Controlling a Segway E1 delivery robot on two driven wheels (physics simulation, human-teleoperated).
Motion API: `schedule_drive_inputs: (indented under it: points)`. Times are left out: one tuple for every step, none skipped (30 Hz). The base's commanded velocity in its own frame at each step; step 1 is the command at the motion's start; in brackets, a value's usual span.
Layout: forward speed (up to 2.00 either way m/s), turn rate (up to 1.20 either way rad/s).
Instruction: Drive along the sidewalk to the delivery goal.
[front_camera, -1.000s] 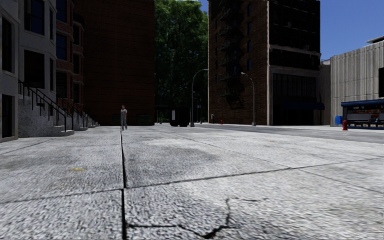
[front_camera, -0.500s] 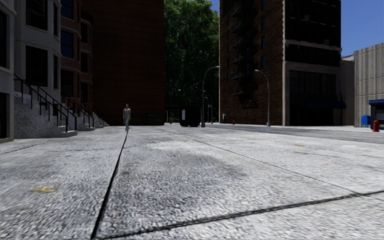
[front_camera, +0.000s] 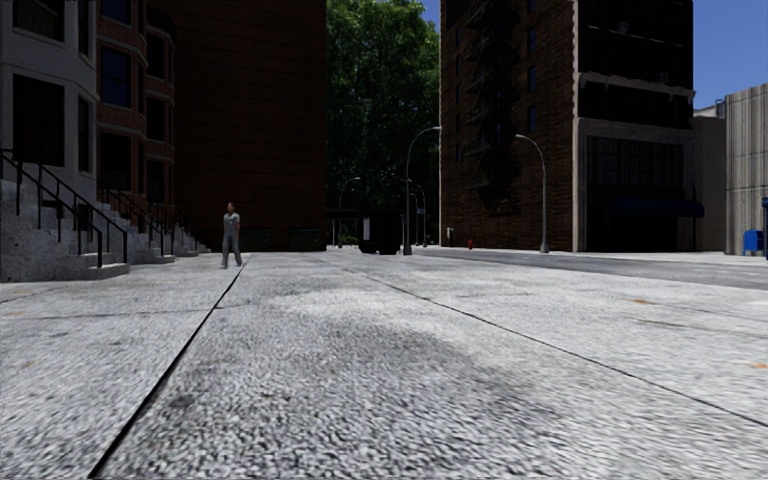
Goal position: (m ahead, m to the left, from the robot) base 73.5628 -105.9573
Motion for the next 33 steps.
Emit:
schedule_drive_inputs:
  points:
    - [2.00,0.00]
    - [2.00,0.00]
    - [2.00,0.00]
    - [2.00,0.00]
    - [2.00,0.00]
    - [2.00,0.00]
    - [2.00,0.00]
    - [2.00,0.00]
    - [2.00,0.00]
    - [2.00,0.00]
    - [2.00,0.00]
    - [2.00,0.00]
    - [2.00,0.00]
    - [2.00,0.00]
    - [2.00,0.00]
    - [2.00,0.00]
    - [2.00,0.00]
    - [2.00,0.00]
    - [2.00,0.00]
    - [2.00,0.00]
    - [2.00,0.00]
    - [2.00,0.00]
    - [2.00,0.00]
    - [2.00,0.00]
    - [2.00,0.00]
    - [2.00,0.00]
    - [2.00,0.00]
    - [2.00,0.00]
    - [2.00,0.00]
    - [2.00,0.00]
    - [2.00,0.00]
    - [2.00,0.00]
    - [2.00,0.00]
